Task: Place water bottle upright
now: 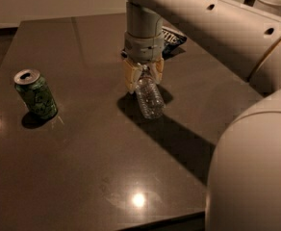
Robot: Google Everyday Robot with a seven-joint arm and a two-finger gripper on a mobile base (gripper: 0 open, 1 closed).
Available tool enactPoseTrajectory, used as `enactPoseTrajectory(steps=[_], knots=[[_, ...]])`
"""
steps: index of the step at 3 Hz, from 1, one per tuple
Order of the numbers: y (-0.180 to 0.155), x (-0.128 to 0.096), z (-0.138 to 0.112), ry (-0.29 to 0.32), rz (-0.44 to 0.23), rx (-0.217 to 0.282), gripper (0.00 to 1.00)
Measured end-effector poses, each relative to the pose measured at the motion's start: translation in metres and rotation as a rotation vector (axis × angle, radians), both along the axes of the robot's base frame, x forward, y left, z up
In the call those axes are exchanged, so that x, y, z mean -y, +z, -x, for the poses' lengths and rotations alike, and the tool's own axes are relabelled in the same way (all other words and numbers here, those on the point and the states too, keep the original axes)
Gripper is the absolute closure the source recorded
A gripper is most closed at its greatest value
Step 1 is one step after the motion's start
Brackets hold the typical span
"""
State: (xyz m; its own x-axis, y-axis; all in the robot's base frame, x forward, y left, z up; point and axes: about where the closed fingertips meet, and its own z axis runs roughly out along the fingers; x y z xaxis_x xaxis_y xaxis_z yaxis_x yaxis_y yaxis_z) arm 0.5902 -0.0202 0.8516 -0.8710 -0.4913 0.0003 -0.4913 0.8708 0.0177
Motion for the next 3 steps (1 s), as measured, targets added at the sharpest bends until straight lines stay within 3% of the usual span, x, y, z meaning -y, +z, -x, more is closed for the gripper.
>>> enactPoseTrajectory(steps=[1, 2, 3], knots=[[0.017, -0.001, 0.002, 0.04, -0.017, 0.047, 0.65], [0.044, -0.005, 0.01, 0.132, -0.081, 0.138, 0.88], [0.073, -0.011, 0.02, 0.245, -0.172, 0.254, 1.0]])
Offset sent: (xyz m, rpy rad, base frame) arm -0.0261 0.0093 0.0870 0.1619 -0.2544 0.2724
